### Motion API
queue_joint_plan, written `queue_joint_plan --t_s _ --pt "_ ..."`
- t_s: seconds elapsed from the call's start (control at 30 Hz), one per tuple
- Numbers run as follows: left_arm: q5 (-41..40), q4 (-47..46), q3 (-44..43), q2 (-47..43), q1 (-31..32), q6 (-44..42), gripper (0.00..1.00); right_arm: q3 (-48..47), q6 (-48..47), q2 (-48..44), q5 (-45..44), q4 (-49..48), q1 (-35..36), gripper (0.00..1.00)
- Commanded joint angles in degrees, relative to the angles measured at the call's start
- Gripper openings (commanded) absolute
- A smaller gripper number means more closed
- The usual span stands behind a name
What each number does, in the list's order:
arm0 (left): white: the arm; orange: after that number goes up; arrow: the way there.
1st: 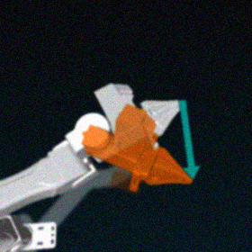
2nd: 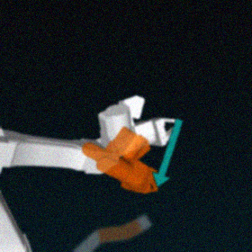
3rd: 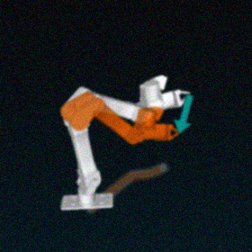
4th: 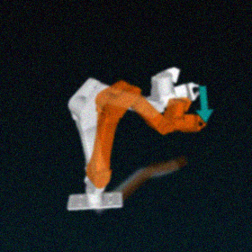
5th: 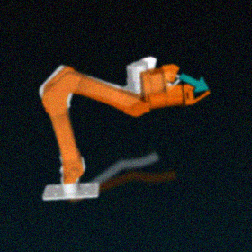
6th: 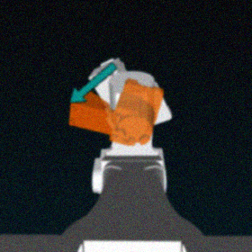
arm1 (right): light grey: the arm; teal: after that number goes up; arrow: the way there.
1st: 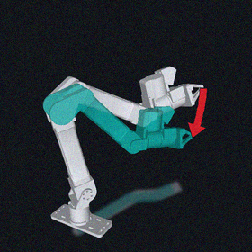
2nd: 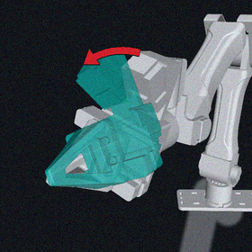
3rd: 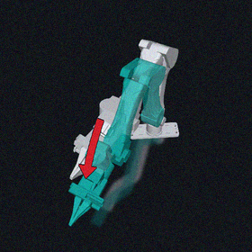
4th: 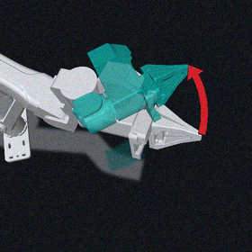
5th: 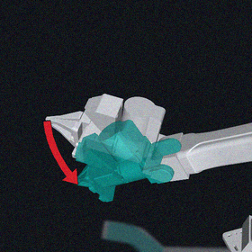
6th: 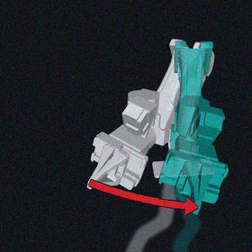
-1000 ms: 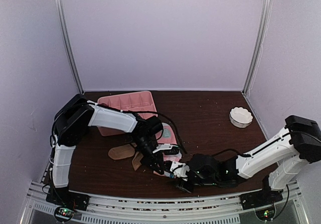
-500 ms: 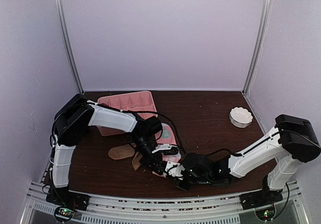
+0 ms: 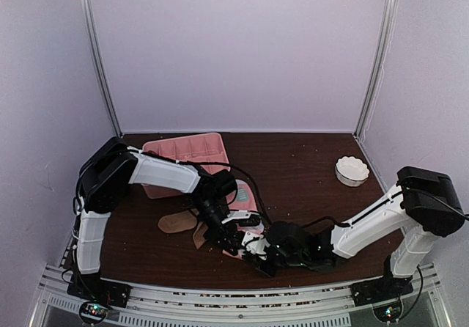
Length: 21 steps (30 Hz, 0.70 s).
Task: Roll the socks
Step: Pick up the sock from the center of the board.
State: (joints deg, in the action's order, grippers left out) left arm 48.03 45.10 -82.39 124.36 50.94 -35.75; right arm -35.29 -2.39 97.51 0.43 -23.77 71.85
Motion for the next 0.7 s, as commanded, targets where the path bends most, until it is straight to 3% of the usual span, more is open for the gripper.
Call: queue_joint_plan --t_s 0.0,0.1,0.37,0.67 --pt "-5.34 2.87 1.62 1.89 -0.40 -1.63 0.15 0.28 1.45 1.28 0.57 1.95 -1.14 0.07" --pt "-5.80 3.06 1.45 1.66 -0.40 -1.98 0.19 -0.89 3.45 2.03 4.66 5.04 -2.25 0.02" --pt "-10.80 -4.85 7.04 -5.26 -0.44 -0.70 0.52 -3.17 14.56 6.00 15.45 12.25 -8.18 0.00" --pt "-16.35 -18.99 18.49 -18.20 -0.40 -0.25 0.63 -7.04 24.52 12.30 23.11 16.41 -11.38 0.00"
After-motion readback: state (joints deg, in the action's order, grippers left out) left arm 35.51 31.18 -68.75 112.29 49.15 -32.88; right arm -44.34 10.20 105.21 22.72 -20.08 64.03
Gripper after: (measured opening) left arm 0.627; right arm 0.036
